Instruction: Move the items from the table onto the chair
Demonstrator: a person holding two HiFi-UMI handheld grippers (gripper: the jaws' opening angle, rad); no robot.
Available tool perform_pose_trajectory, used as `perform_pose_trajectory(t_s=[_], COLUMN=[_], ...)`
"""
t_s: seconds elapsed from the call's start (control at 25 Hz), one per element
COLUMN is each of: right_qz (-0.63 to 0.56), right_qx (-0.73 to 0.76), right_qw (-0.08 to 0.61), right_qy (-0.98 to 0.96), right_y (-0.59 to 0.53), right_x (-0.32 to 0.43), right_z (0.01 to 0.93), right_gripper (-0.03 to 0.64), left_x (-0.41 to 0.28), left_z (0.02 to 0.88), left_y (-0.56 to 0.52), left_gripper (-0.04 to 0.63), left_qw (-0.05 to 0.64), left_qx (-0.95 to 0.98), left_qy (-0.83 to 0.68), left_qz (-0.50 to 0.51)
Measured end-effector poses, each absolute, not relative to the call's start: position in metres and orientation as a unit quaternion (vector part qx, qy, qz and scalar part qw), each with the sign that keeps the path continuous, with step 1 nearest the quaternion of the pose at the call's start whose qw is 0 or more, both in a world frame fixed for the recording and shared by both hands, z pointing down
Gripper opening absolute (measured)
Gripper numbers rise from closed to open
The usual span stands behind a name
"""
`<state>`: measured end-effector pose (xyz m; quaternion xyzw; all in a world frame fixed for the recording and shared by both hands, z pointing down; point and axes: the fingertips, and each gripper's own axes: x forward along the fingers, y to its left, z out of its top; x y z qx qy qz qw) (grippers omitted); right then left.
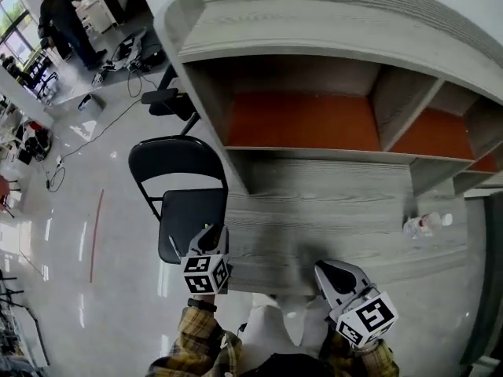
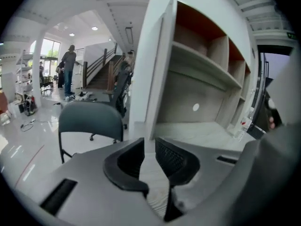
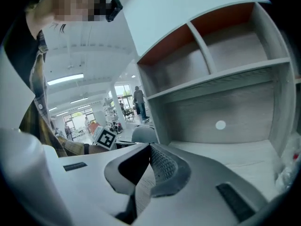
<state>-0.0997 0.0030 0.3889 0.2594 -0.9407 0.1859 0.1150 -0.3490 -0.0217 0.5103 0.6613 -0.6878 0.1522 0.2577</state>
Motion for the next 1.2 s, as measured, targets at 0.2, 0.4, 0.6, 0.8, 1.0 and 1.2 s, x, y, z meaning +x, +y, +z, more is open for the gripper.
perform_pose_trajectory(t_s=[0.2, 0.4, 0.6, 0.8, 1.0, 1.2], right_qz=[0.178, 0.181, 0.189, 0.213, 0.239, 0.253], right_qx=[0.307, 0.361, 0.427, 0.486, 0.512, 0.518], right_qw=[0.104, 0.093, 0.081, 0.078, 0.08, 0.085], right_qy=[-0.929, -0.91, -0.881, -0.844, -0.821, -0.813], right_y=[-0.031, -0.052, -0.058, -0.045, -0.033, -0.024], right_x=[-0.003, 0.097, 0.197, 0.279, 0.318, 0.332], right_z=[0.37, 0.36, 0.357, 0.366, 0.384, 0.4], right_gripper=[0.017, 0.017, 0.018, 0.018, 0.017, 0.018], left_x=[-0.188, 0.001, 0.144, 0.227, 0.257, 0.269], left_z=[0.452, 0.45, 0.47, 0.496, 0.518, 0.537], left_y=[-0.078, -0.105, -0.109, -0.115, -0.131, -0.145], left_gripper=[0.075, 0.077, 0.145, 0.244, 0.343, 0.354], left_qw=[0.228, 0.226, 0.236, 0.22, 0.202, 0.194], left_qx=[0.741, 0.826, 0.876, 0.897, 0.89, 0.877], left_qy=[-0.62, -0.495, -0.384, -0.327, -0.347, -0.379], left_qz=[0.122, 0.147, 0.172, 0.199, 0.213, 0.223])
